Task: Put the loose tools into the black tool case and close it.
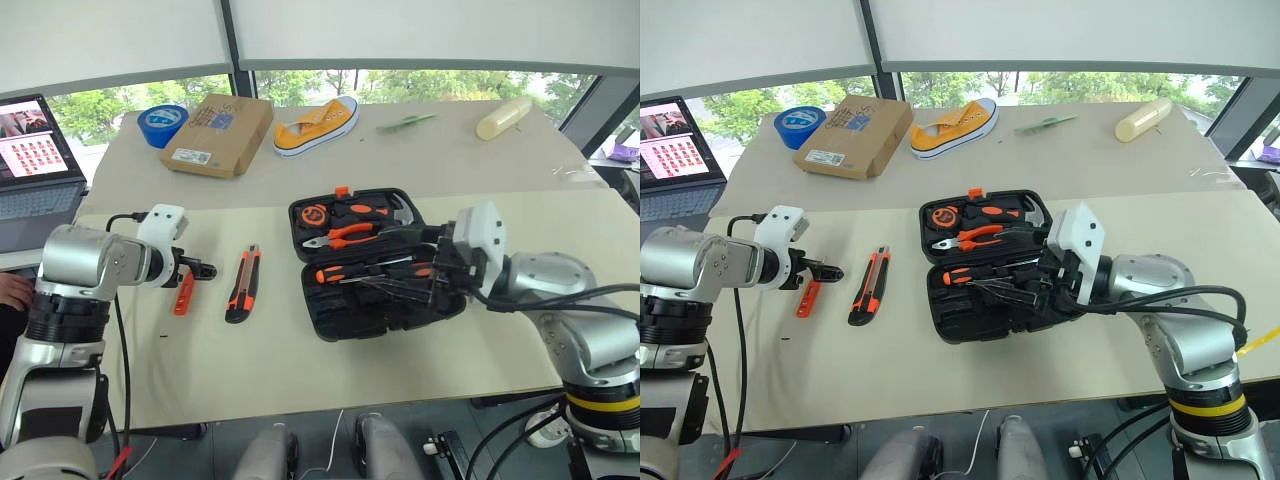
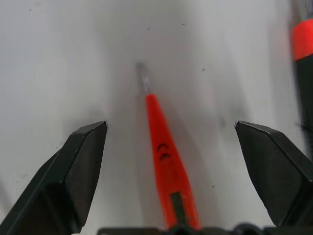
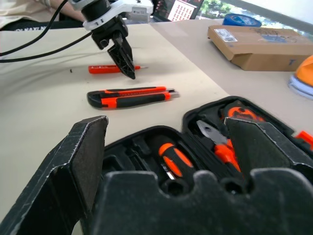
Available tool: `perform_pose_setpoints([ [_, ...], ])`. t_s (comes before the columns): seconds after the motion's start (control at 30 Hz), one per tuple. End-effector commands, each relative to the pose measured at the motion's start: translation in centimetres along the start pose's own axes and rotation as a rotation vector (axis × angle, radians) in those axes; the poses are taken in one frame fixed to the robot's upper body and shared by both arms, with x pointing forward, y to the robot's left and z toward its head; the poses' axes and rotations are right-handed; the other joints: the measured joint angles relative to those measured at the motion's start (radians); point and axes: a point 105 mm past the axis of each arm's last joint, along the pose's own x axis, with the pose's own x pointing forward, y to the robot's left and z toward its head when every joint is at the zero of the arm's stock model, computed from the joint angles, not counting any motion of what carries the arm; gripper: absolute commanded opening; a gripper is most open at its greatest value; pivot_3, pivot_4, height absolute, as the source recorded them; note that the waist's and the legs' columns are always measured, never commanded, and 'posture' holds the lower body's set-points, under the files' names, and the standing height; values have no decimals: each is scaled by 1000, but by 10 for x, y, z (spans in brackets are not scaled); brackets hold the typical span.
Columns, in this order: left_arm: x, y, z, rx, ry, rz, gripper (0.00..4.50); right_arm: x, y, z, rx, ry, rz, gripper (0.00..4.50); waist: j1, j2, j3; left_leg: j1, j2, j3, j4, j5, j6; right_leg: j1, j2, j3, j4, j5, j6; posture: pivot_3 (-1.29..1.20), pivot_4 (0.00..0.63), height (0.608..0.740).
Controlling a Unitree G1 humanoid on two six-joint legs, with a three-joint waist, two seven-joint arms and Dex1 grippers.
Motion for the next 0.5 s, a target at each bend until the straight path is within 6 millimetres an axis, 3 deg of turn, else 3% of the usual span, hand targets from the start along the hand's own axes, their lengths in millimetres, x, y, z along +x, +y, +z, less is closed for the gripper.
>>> perform_pose_setpoints([
  [0.03, -16, 8, -3, -8, 24, 37, 4235, 6, -2, 10, -70, -50, -22, 4490, -1, 0, 0, 0, 0, 0, 0, 0, 0, 0, 0, 0, 0, 0, 0, 0, 150, 735],
  [0.13, -22, 7, -15, -14, 55, 28, 3494, 10, -2, 11, -66, -73, -28, 4500, -1, 0, 0, 0, 0, 0, 0, 0, 0, -1, 0, 0, 0, 0, 0, 0, 150, 735],
  [0.4, -20, 3, -39, -12, 92, 2, 485, 14, -4, 9, -69, -81, -11, 4500, 3, 0, 0, 0, -1, -1, 0, 0, 0, 0, -1, 0, 1, 0, 0, 0, 150, 735],
  [0.5, -20, 5, -41, -6, 95, 18, 414, 12, -6, 7, -71, -65, -8, 4500, 2, 0, 0, 1, -1, -1, 0, 0, 0, 0, 0, 0, 1, 0, 0, 0, 150, 735],
])
